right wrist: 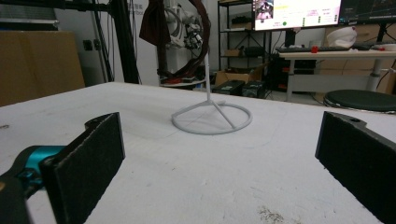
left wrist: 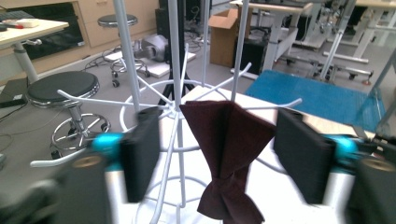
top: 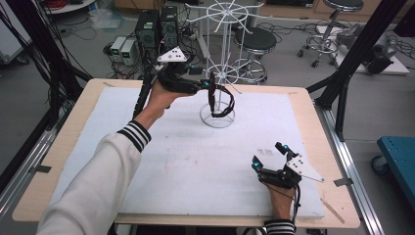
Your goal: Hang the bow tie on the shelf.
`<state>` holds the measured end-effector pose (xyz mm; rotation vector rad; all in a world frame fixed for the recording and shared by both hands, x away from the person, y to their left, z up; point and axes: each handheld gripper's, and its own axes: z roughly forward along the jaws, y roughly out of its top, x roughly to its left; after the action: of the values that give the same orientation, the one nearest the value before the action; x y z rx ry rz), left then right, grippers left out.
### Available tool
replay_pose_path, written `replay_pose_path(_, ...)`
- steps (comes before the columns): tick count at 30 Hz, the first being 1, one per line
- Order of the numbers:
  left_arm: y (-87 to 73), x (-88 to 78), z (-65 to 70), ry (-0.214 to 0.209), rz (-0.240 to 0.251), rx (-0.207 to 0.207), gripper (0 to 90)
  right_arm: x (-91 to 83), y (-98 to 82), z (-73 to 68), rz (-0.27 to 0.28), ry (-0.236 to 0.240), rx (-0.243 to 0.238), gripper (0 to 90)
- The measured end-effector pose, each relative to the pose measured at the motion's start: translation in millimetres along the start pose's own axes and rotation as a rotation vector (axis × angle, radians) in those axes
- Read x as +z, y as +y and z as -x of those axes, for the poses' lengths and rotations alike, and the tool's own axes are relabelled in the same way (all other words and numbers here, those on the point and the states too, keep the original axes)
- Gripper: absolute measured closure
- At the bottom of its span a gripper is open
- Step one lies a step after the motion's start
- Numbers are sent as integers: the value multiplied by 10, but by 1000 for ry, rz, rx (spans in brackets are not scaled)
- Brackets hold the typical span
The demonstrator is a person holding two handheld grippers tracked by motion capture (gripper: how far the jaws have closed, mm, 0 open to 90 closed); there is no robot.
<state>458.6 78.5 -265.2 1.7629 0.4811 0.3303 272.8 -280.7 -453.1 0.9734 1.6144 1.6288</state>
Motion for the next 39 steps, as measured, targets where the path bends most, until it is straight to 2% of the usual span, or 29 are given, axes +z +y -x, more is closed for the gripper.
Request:
replay_pose_path(1, 4, -17, 5, -13, 4, 2, 182, 0, 0, 0, 0, 0, 0, 6)
replay_pose_path(5, 10, -96, 11, -4, 45, 43, 17, 1, 0, -1, 2, 1, 3, 6)
replay_pose_path(8, 14, -209, -35, -10, 89, 41, 17, 0, 0, -7, -1, 5, -6, 6)
replay_pose_path(11, -3, -272, -58, -22, 93, 47, 17, -3, -1, -10, 2, 8, -3, 6)
replay_pose_path(12, -27, -332, -66, -5, 83, 57, 17, -4, 0, -9, 0, 9, -4, 6)
replay_pose_path(16, -97, -442, -70, 0, 97, 66, 17, -2, 0, -4, 4, 7, -7, 6)
replay_pose_path(18, -172, -540, -72, 7, 99, 74, 17, -2, 0, -5, 4, 7, -9, 6)
replay_pose_path(20, -294, -697, -67, 28, 92, 114, 17, -3, -1, -10, 1, 6, -4, 6)
replay_pose_path(21, -294, -697, -67, 28, 92, 114, 17, -3, -1, -10, 1, 6, -4, 6)
replay_pose_path(22, -409, -854, -46, 39, 73, 129, 17, -4, 0, -10, -1, 5, -5, 6)
replay_pose_path(24, -449, -909, -32, 42, 73, 135, 17, -1, -1, -7, 4, 3, -7, 6)
replay_pose_path(26, -553, -1073, 11, 48, 81, 147, 17, -4, 0, -12, 0, 2, -5, 6)
replay_pose_path(28, -653, -1249, 59, 51, 102, 147, 17, -2, -2, -18, 0, -4, -8, 6)
replay_pose_path(29, -768, -1421, 99, 59, 121, 148, 17, -1, -2, -18, 2, -7, -13, 6)
replay_pose_path(30, -768, -1421, 99, 59, 121, 148, 17, 0, -1, -16, 3, -7, -18, 6)
replay_pose_path(34, -1044, -1749, 142, 97, 164, 141, 17, 1, -1, -18, 4, -12, -19, 6)
replay_pose_path(35, -1195, -1885, 157, 113, 173, 122, 17, -2, -1, -20, 1, -13, -14, 6)
replay_pose_path(36, -1195, -1885, 157, 113, 173, 122, 17, -2, -1, -20, 1, -13, -15, 6)
replay_pose_path(39, -1453, -2045, 187, 153, 169, 108, 17, 1, -1, -19, 4, -14, -19, 6)
